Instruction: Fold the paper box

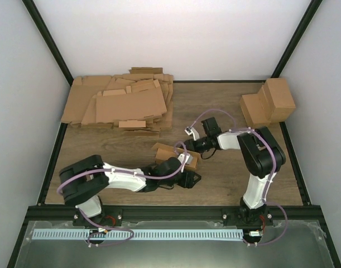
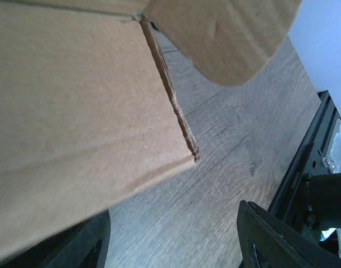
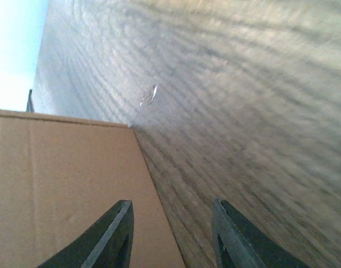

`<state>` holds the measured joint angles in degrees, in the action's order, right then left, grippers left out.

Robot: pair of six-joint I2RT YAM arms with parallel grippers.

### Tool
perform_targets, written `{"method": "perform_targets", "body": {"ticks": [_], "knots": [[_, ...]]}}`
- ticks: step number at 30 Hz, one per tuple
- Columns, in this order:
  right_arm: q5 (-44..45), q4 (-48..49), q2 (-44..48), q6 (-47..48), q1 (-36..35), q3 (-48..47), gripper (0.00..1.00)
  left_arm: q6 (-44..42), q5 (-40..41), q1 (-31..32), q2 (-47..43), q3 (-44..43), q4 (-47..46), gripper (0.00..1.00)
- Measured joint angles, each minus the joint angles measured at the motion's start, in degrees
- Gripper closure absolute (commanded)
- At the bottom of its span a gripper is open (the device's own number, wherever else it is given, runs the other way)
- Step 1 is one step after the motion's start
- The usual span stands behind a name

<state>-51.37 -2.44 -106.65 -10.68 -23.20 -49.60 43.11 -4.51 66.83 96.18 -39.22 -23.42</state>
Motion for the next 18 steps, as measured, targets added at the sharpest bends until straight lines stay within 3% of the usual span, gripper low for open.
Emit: {"method": "perform_targets", "body": {"ticks": [6,12,18], "knots": [[7.50,0.26,7.72,-3.37,3.96,2.03,0.55,-0.20,2.86,0.48,-10.47,2.73,7.63,0.28],[16.87,-1.70,20.15,-5.09,6.21,4.92,0.50,-4.63,7.04,-0.37,-28.83,3.26,22.88,0.22],[22.32,-5.92,33.55,-6.23,6.03,9.35,0.42,-10.51,7.58,-11.72,-44.50,-0.28,36.68,0.25]]}}
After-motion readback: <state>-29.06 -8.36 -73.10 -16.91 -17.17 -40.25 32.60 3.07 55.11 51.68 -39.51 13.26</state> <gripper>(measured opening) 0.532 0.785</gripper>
